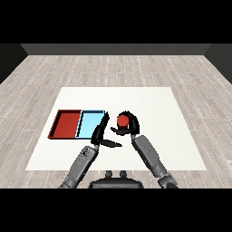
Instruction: Pick the red can and put it in the red box
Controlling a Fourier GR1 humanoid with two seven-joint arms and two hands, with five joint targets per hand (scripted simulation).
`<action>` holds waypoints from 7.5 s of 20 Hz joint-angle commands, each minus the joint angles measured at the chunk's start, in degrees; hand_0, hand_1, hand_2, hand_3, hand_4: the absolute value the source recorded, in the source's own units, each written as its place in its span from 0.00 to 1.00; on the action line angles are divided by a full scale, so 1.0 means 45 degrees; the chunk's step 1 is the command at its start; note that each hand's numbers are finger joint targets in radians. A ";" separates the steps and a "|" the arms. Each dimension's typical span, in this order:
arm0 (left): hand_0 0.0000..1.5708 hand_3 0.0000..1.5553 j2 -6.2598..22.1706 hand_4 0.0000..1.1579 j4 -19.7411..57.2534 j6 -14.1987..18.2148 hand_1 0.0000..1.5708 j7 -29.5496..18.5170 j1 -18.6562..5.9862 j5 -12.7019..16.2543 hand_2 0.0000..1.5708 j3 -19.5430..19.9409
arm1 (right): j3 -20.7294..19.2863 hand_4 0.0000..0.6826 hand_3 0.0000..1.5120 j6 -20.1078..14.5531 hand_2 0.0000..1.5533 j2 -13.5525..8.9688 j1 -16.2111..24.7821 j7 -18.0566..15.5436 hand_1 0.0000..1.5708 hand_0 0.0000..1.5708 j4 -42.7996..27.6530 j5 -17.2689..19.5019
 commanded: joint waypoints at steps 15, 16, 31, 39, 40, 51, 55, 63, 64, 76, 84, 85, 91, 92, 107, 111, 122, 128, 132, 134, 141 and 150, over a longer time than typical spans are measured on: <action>0.00 0.00 -0.0001 0.00 0.3335 -0.0022 0.00 -0.0587 -0.2711 0.0988 0.00 0.0289 | 0.2043 0.89 0.91 -0.1068 0.92 0.0025 0.0500 0.0830 0.92 0.92 -0.2056 -0.0117; 0.00 0.00 -0.0001 0.00 0.3529 0.1269 0.00 -0.0538 -0.2775 0.1230 0.00 -0.0902 | 0.1325 0.88 0.92 -0.0190 0.92 0.0025 0.0193 0.0463 0.92 0.92 -0.1556 -0.0207; 0.99 0.89 0.0014 0.75 0.2169 0.3424 0.99 0.0564 -0.1747 0.0513 0.94 -0.2198 | 0.2635 0.77 0.93 -0.1564 0.94 0.0016 -0.1123 -0.0118 0.96 0.96 -0.0944 -0.1505; 1.00 0.84 0.0023 0.76 0.3266 0.3819 1.00 0.0540 -0.3235 0.0679 0.92 -0.1465 | 0.2984 0.82 0.92 -0.1697 0.93 -0.0045 0.0003 0.0653 0.94 0.94 -0.2590 -0.1005; 1.00 0.87 0.0022 0.74 0.3102 0.4112 1.00 -0.0040 -0.2493 0.0621 0.94 -0.1872 | 0.2943 0.82 0.92 -0.1442 0.93 0.0009 -0.0159 -0.0764 0.95 0.95 -0.1283 -0.1553; 1.00 0.93 0.0021 0.83 0.2561 0.4605 1.00 0.0238 -0.3068 0.1231 0.98 -0.2070 | 0.2536 0.78 0.92 -0.1013 0.93 -0.0303 -0.0334 0.0491 0.94 0.94 -0.2261 -0.1697; 1.00 0.96 0.0015 0.98 0.2554 0.4482 1.00 0.0160 -0.2872 0.1155 1.00 -0.1901 | 0.2599 0.00 0.00 -0.0737 0.00 0.0012 -0.0336 -0.0219 0.00 0.00 -0.1812 -0.1390; 1.00 0.96 0.0015 0.99 0.2254 0.4094 1.00 0.0576 -0.2759 0.0255 1.00 -0.1311 | 0.2084 0.00 0.00 -0.0453 0.00 0.0016 -0.0248 -0.0307 0.00 0.00 -0.1718 -0.0881; 1.00 0.96 0.0012 0.99 0.2785 0.4690 1.00 -0.0202 -0.2912 0.1154 1.00 -0.1944 | 0.1692 0.00 0.00 -0.0153 0.00 0.0017 -0.1029 -0.0151 0.00 0.00 -0.1034 -0.0790; 1.00 0.95 0.0000 0.97 0.2559 0.3925 1.00 -0.0179 -0.1521 0.0803 1.00 -0.1260 | -0.0098 0.00 0.00 -0.0966 0.00 -0.0772 -0.0799 0.1655 0.00 0.00 -0.4926 0.0293; 1.00 0.94 0.0837 0.98 0.1352 0.3665 1.00 0.0336 -0.1332 0.0179 1.00 -0.0399 | -0.2158 0.00 0.00 -0.0006 0.00 -0.2386 0.1905 0.1955 0.00 0.00 -0.7385 -0.0700; 1.00 0.94 0.0986 0.98 0.1944 0.3246 1.00 -0.0262 -0.1439 0.0300 1.00 0.0251 | -0.2053 0.00 0.00 0.0186 0.00 -0.2031 0.1988 0.1366 0.00 0.00 -0.6798 -0.0550; 1.00 0.94 0.3203 0.96 -0.0377 0.3172 1.00 0.1718 -0.1359 -0.0153 0.99 0.1030 | -0.3298 0.00 0.00 0.1696 0.00 -0.2743 0.4025 -0.0263 0.00 0.00 -0.5781 -0.1372; 1.00 0.94 0.3253 0.96 -0.0272 0.3146 1.00 0.1736 -0.0967 -0.0320 0.99 0.1052 | -0.3307 0.00 0.00 0.1359 0.00 -0.2845 0.3659 0.0738 0.00 0.00 -0.5950 -0.1236; 0.98 0.93 0.5888 0.94 0.5607 0.1717 0.98 0.2320 -0.3736 -0.1234 0.93 0.4078 | -0.4062 0.00 0.00 0.2548 0.00 -0.2873 0.4601 -0.0721 0.00 0.00 -0.2693 -0.1067; 1.00 0.94 0.6275 0.95 0.7914 0.1682 1.00 0.1685 -0.3791 -0.1317 0.99 0.4865 | -0.3892 0.00 0.00 0.3000 0.00 -0.3133 0.5105 -0.0972 0.00 0.00 -0.3099 -0.0851; 0.64 0.78 0.6043 0.81 1.5519 0.2655 0.64 0.0885 -0.5839 -0.2565 0.68 0.5388 | -0.3763 0.00 0.00 0.2628 0.00 -0.2667 0.5415 -0.2206 0.00 0.00 -0.3296 -0.0144; 0.51 0.00 0.5702 0.61 1.7380 0.2912 0.51 0.1242 -0.6381 -0.2625 0.48 0.5675 | -0.3949 0.00 0.00 0.2624 0.00 -0.2710 0.4644 -0.2306 0.00 0.00 -0.3132 -0.0068; 0.45 0.00 0.5627 0.44 1.7714 0.1615 0.45 0.0786 -0.6438 -0.2497 0.44 0.5821 | -0.3695 0.00 0.00 0.2859 0.00 -0.2298 0.5041 -0.2900 0.00 0.00 -0.2732 -0.0047; 0.00 0.00 0.6359 0.56 1.8028 0.0785 0.00 0.0897 -0.6498 -0.3277 0.00 0.5088 | -0.3748 0.00 0.00 0.3134 0.00 -0.2397 0.5011 -0.2833 0.00 0.00 -0.2832 -0.0249; 0.00 0.00 0.6100 0.00 1.8829 0.0594 0.00 0.3242 -0.7517 -0.4166 0.00 0.4321 | -0.4203 0.00 0.00 0.3686 0.00 -0.2885 0.5262 -0.2736 0.00 0.00 -0.3381 -0.0640; 0.00 0.00 0.5618 0.00 1.5624 0.2052 0.00 -0.2406 -0.6160 -0.0304 0.00 0.8163 | -0.3873 0.00 0.00 0.3587 0.00 -0.2789 0.5492 -0.2721 0.00 0.00 -0.4169 -0.0344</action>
